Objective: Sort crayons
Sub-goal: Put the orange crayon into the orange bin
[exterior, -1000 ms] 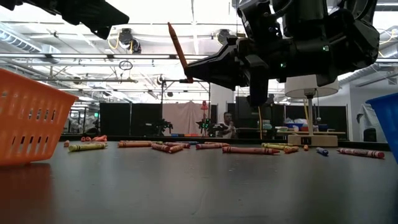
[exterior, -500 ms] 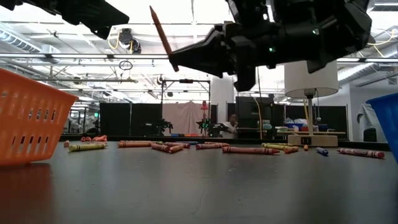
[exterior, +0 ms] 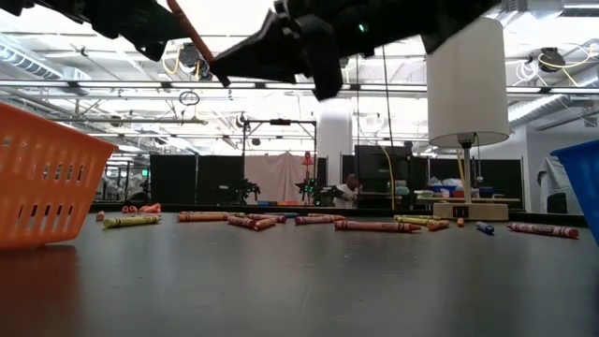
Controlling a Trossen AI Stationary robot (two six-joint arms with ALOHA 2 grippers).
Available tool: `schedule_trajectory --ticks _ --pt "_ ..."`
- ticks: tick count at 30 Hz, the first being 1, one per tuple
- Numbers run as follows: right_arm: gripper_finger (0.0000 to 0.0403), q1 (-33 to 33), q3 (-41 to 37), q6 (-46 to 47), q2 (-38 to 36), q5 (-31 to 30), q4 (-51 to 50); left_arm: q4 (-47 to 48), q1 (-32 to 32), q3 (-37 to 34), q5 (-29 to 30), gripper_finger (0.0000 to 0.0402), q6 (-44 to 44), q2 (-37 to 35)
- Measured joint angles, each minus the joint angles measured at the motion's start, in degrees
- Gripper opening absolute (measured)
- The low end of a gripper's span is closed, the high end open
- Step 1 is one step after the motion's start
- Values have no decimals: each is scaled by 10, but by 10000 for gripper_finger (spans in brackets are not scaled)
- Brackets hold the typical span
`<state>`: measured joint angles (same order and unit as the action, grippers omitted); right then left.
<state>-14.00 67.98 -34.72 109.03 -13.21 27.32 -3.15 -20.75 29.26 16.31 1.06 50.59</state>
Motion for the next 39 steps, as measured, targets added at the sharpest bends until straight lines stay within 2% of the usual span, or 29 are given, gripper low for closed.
schedule_trajectory --ticks 6,9,12,15,21,25,28,34,39 --pt "2 -2 38 49 0 0 -61 10 -4 0 -76 0 -1 0" --pt "2 -7 39 51 0 0 -62 17 -21 0 -80 0 -8 0" --pt "2 -16 39 42 0 0 -58 35 -50 0 -60 15 -13 0" --pt "2 -21 39 44 0 0 -51 35 -82 0 -18 54 1 4" --pt "2 -22 39 78 0 0 -14 1 -130 0 137 174 5 45" --pt "2 -22 39 101 0 0 -9 -84 -146 0 173 247 -36 90" --pt "2 -22 39 102 0 0 -5 -157 -150 0 200 279 -66 120" --pt "2 -21 39 102 0 0 0 -254 -150 0 198 282 -109 173" --pt "2 -21 39 103 0 -1 9 -266 -151 0 198 232 -105 192"
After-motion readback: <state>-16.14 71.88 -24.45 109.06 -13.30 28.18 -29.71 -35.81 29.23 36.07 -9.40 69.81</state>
